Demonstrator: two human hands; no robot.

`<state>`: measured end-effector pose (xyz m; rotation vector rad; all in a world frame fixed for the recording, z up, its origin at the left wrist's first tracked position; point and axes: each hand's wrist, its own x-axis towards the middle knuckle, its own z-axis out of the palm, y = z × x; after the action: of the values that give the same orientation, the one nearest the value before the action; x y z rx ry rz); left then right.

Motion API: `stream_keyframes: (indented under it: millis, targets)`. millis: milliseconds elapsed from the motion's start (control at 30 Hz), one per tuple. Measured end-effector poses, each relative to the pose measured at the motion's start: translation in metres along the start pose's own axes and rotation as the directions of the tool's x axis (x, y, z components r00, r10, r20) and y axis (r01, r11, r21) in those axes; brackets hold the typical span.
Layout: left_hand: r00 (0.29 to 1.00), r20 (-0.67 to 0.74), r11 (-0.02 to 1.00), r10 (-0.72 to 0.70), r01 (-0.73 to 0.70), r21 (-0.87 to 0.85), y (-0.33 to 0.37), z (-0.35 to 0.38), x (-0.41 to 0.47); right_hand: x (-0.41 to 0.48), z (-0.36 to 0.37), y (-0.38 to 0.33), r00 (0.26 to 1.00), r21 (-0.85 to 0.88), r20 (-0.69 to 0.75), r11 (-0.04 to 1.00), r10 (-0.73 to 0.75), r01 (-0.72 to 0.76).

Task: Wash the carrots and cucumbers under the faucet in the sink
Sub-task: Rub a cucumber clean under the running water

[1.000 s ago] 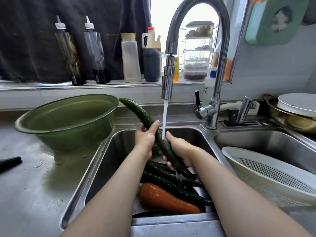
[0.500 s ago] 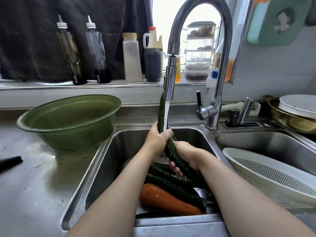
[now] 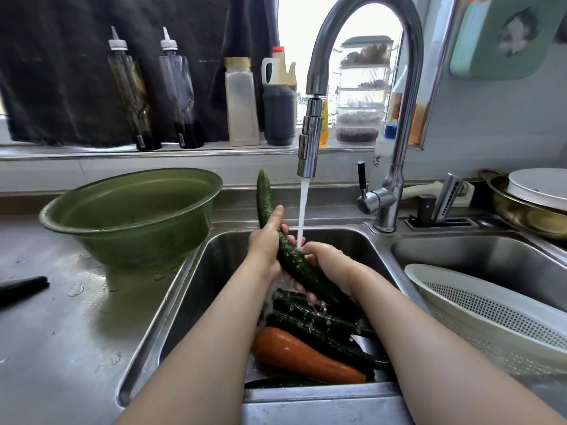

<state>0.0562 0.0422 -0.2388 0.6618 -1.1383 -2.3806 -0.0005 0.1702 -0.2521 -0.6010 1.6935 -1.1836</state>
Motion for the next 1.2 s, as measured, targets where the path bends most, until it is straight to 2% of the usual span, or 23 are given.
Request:
stream_keyframes:
  millis: [100,200,267,400,500,600,667,767,800,833,867,900,933,1000,1033,1067,1100,1133,1200]
  targets:
    - [0.995,-0.099,0.999,0.03,-0.032,-0.016,0.005,-0.008,0.008,0.008,-0.002,0.004,0.972,-0.176,-0.215,0.983,-0.097,0.06]
    - [0.999,-0.034,0.993,-0.013,0.009,-0.115,0.01,-0.015,0.016,0.014,-0.003,0.007,0.878,-0.33,-0.435,0.943,-0.2,0.051]
    - [0.999,-0.005,0.985,-0.033,0.031,-0.169,0.009,-0.014,0.014,0.011,0.002,0.003,0.832,-0.326,-0.498,0.942,-0.245,0.082]
    - [0.995,0.086,0.992,-0.045,0.055,-0.114,0.0,-0.006,0.003,0.008,0.021,-0.003,0.861,-0.122,-0.432,0.964,-0.267,0.237]
    - [0.996,0.08,0.997,-0.025,0.031,-0.074,-0.001,-0.001,0.004,0.009,0.027,-0.012,0.861,-0.01,-0.444,0.962,-0.247,0.271]
    - [0.999,0.037,0.998,0.024,-0.022,-0.06,0.003,-0.003,0.014,0.01,0.023,-0.013,0.869,-0.039,-0.368,0.939,-0.332,0.342]
    - [1.0,0.03,0.997,0.0,0.002,-0.076,0.005,-0.011,0.021,0.01,0.024,-0.011,0.864,-0.065,-0.308,0.915,-0.399,0.399]
    - [0.992,0.115,0.997,-0.054,0.06,-0.05,0.007,-0.016,0.016,0.013,0.031,-0.014,0.827,-0.092,-0.391,0.911,-0.404,0.401]
    - [0.99,0.136,0.998,-0.048,0.055,-0.042,0.006,-0.015,0.014,0.012,0.033,-0.017,0.799,-0.167,-0.446,0.914,-0.404,0.369]
    - [0.987,0.159,0.999,-0.038,0.042,-0.024,0.005,-0.013,0.013,0.012,0.033,-0.018,0.753,-0.335,-0.488,0.892,-0.441,0.304]
    - [0.984,0.179,1.0,-0.027,0.028,-0.004,0.003,-0.011,0.012,0.011,0.032,-0.019,0.705,-0.573,-0.482,0.796,-0.52,0.195]
    - [0.982,0.19,1.0,-0.017,0.016,0.006,0.003,-0.009,0.012,0.009,0.033,-0.02,0.678,-0.763,-0.445,0.644,-0.584,0.054]
    - [0.982,0.189,1.0,-0.013,0.013,0.0,0.002,-0.007,0.011,0.006,0.035,-0.023,0.672,-0.843,-0.419,0.537,-0.61,-0.037]
    - [0.985,0.169,0.999,-0.02,0.026,-0.03,0.001,-0.008,0.015,0.001,0.041,-0.029,0.693,-0.907,-0.38,0.395,-0.613,-0.149]
    - [0.987,0.16,0.998,-0.029,0.038,-0.053,0.002,-0.01,0.016,0.002,0.044,-0.031,0.71,-0.932,-0.341,0.317,-0.617,-0.173]
    - [0.988,0.152,0.996,-0.032,0.044,-0.082,0.003,-0.011,0.017,0.004,0.045,-0.033,0.715,-0.944,-0.313,0.286,-0.625,-0.163]
    - [0.99,0.139,0.994,-0.02,0.034,-0.102,0.003,-0.012,0.02,0.006,0.046,-0.034,0.721,-0.954,-0.286,0.262,-0.632,-0.149]
    - [0.992,0.126,0.993,-0.005,0.02,-0.118,0.004,-0.015,0.023,0.007,0.047,-0.035,0.713,-0.943,-0.292,0.318,-0.638,-0.101]
    - [0.995,0.095,0.994,0.01,0.0,-0.107,0.006,-0.016,0.024,0.012,0.045,-0.035,0.725,-0.858,-0.334,0.513,-0.602,0.031]
